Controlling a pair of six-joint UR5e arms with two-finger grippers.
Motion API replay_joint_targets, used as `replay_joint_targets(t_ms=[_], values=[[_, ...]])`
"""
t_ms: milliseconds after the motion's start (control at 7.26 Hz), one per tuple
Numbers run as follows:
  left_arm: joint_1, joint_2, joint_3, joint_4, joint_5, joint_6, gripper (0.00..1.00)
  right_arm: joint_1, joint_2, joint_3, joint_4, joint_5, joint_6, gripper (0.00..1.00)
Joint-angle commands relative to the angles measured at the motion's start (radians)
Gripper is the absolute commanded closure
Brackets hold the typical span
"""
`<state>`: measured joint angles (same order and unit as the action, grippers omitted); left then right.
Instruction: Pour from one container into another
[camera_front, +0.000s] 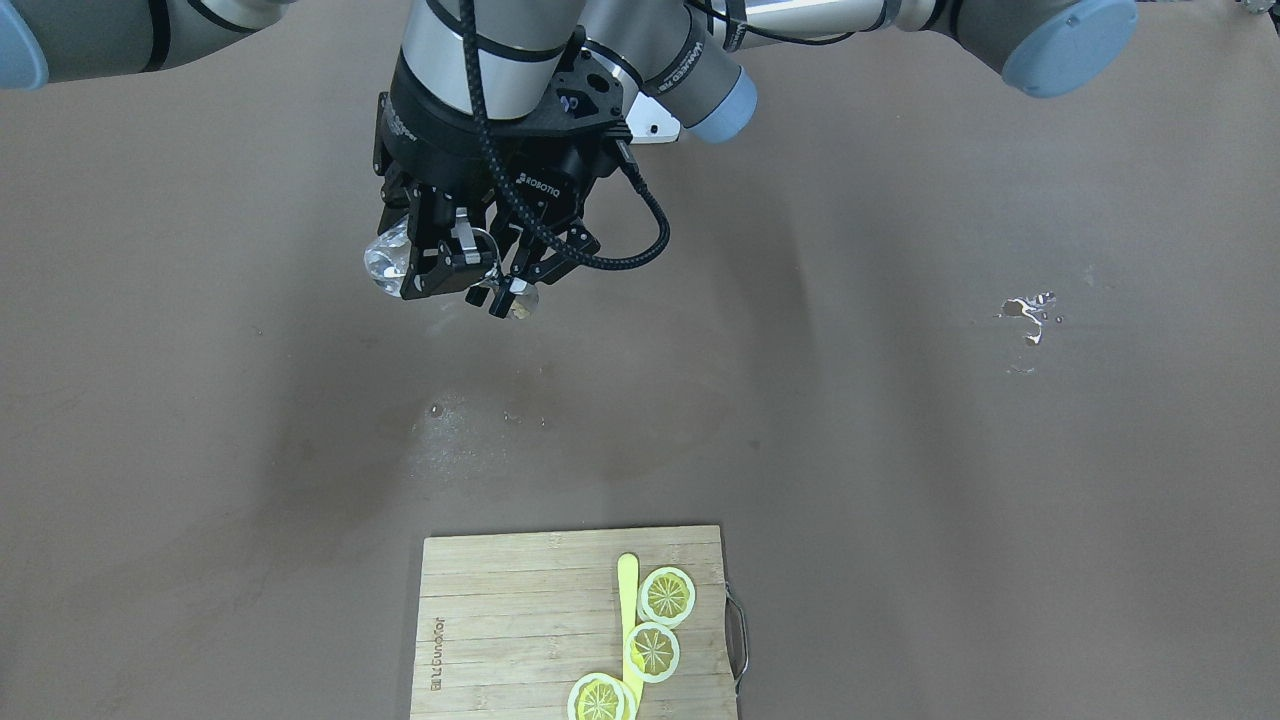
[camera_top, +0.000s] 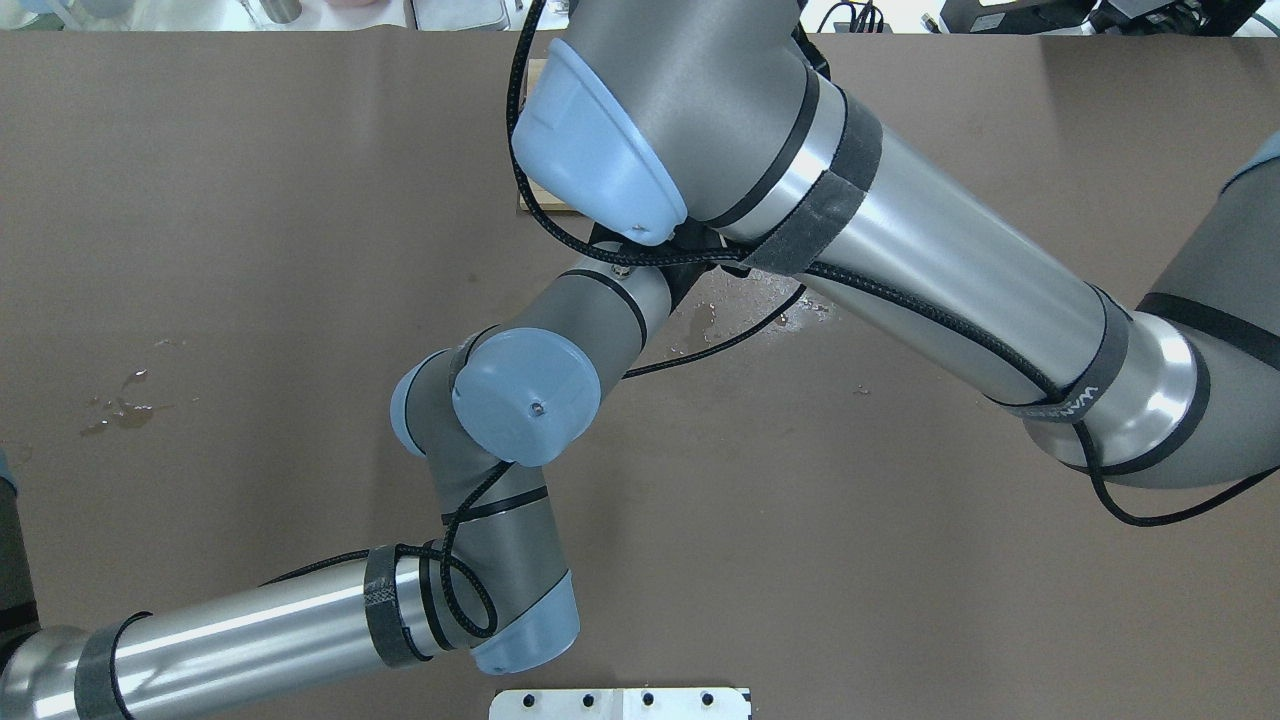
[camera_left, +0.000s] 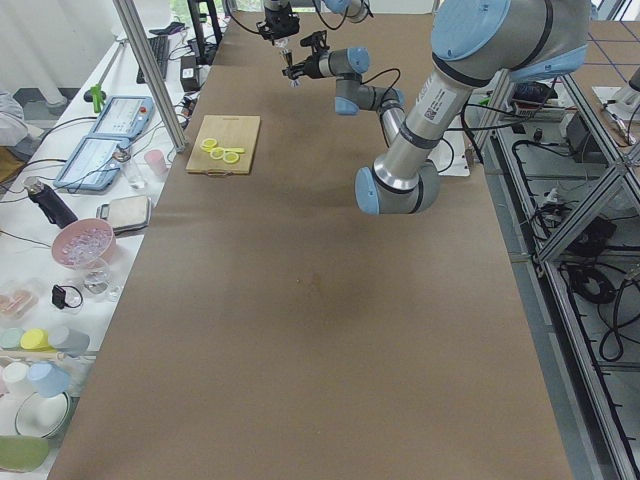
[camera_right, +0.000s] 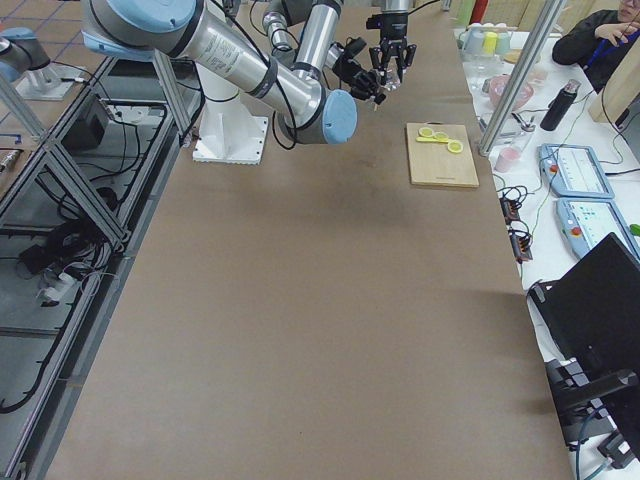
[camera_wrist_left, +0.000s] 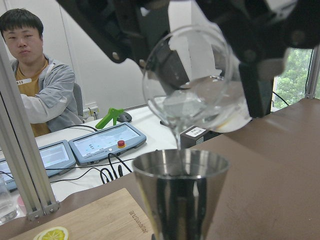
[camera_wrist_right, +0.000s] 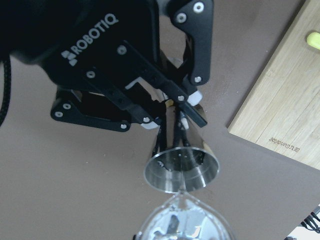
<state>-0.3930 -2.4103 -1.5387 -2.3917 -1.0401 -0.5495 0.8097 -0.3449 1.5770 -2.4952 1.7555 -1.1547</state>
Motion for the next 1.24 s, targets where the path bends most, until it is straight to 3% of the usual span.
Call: replay_joint_targets(t_ms=[0,551,827,965,1102], values=[[0.000,0.000,-0.004,-0.001,0.000,-0.001,1.00,0.006,-0.017,0.035,0.021,0.037,0.006,1.00],[0.000,0.022,-0.054,0.002,0.049,0.000,1.00,0.136,-0.110,0.145,0.079,0.177,0.012,1.00],[-0.004,0.046,-0.096,-0.004,0.049,-0.001,1.00,0.203,-0.217,0.269,0.131,0.251,0.013,1.00],[-0.029,0.033,-0.095,0.008,0.055,-0.001,1.00,0.212,-0.279,0.314,0.186,0.280,0.030,1.00],[-0.041,0.107,-0.103,-0.026,0.054,-0.007,1.00,0.218,-0.340,0.324,0.282,0.342,0.068,1.00]])
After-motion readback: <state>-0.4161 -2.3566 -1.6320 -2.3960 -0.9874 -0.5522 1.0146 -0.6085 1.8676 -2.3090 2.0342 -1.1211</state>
